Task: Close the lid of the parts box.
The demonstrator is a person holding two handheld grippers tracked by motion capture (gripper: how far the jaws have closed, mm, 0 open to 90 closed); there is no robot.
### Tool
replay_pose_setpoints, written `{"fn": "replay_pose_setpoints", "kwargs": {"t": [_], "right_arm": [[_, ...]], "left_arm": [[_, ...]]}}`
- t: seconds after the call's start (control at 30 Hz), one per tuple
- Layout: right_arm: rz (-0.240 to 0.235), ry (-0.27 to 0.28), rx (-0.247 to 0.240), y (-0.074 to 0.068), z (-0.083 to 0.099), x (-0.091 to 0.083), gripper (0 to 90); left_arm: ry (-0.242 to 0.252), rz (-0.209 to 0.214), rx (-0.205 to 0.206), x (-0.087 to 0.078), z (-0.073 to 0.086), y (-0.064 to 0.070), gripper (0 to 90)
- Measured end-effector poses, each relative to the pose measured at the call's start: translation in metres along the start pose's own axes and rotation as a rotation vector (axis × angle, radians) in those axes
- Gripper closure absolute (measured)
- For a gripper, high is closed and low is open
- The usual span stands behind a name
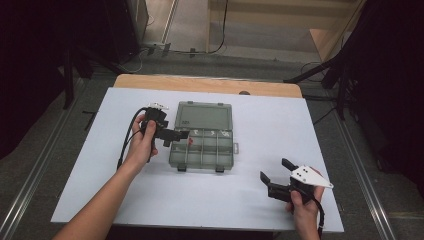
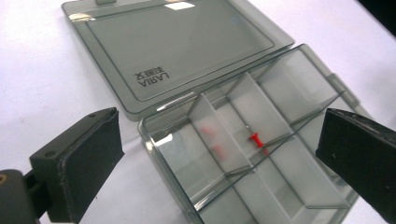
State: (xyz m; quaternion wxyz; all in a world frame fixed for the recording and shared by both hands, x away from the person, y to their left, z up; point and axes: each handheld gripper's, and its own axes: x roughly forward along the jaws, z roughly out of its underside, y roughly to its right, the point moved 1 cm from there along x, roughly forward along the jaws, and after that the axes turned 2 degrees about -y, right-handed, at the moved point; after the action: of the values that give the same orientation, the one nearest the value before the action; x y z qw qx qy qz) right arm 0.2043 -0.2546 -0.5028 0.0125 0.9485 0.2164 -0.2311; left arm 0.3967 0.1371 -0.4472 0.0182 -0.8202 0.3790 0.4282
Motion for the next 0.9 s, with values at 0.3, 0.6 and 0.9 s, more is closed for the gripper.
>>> {"fn": "replay_pose_setpoints", "kwargs": {"t": [0.3,0.6,0.9], "right_arm": [[-0.011,-0.01,-0.007,-0.004,-0.016,0.011,11.2],[-0.026,-0.033,-0.008,-0.011,-0.033,0.03,13.2],[-0.052,-0.049,-0.008,-0.017,-0.049,0.048,13.3]], "left_arm": [[0.079,0.038,-0.009,0.003,0.0,-0.013,0.0],[0.122,0.037,-0.042,0.004,-0.001,-0.022,0.0],[0.111,0.023,-0.04,0.002,0.001,-0.026,0.0]]}}
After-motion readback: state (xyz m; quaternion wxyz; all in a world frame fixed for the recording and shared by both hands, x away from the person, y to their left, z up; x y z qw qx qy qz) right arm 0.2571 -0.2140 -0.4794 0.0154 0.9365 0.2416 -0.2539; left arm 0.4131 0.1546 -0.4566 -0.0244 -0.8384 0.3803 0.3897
